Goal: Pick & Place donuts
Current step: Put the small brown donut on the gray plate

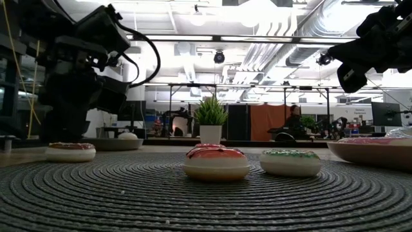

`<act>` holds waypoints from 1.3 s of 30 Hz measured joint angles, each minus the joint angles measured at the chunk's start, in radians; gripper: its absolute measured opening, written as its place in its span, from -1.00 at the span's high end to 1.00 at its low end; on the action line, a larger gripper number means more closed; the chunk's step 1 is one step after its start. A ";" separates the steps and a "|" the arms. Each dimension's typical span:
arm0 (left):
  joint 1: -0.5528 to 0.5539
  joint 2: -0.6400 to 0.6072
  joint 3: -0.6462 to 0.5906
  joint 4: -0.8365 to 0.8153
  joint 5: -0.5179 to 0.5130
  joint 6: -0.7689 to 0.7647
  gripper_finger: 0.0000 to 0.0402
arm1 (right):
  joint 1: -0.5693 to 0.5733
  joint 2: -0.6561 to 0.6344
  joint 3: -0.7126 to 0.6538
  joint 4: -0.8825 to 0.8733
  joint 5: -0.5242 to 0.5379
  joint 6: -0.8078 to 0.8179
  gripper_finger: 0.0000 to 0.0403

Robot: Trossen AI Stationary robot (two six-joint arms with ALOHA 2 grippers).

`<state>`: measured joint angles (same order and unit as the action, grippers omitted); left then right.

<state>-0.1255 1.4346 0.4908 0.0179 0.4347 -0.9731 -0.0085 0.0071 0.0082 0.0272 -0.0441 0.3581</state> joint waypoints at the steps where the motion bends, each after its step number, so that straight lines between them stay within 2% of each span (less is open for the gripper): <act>1: -0.001 0.007 0.005 0.002 0.001 0.000 0.14 | 0.000 0.000 0.000 0.000 0.000 0.000 1.00; 18: -0.006 0.024 0.008 0.004 0.047 -0.004 0.15 | 0.000 0.000 0.000 0.000 0.000 0.000 1.00; 30: -0.006 0.024 0.008 0.003 0.052 0.000 0.58 | 0.000 0.000 0.000 0.000 0.000 0.000 1.00; 39: -0.006 0.024 0.008 0.001 0.053 0.000 0.73 | 0.000 0.000 0.000 0.000 0.000 0.000 1.00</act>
<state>-0.1318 1.4586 0.4984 0.0193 0.4873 -0.9731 -0.0082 0.0071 0.0082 0.0269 -0.0443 0.3584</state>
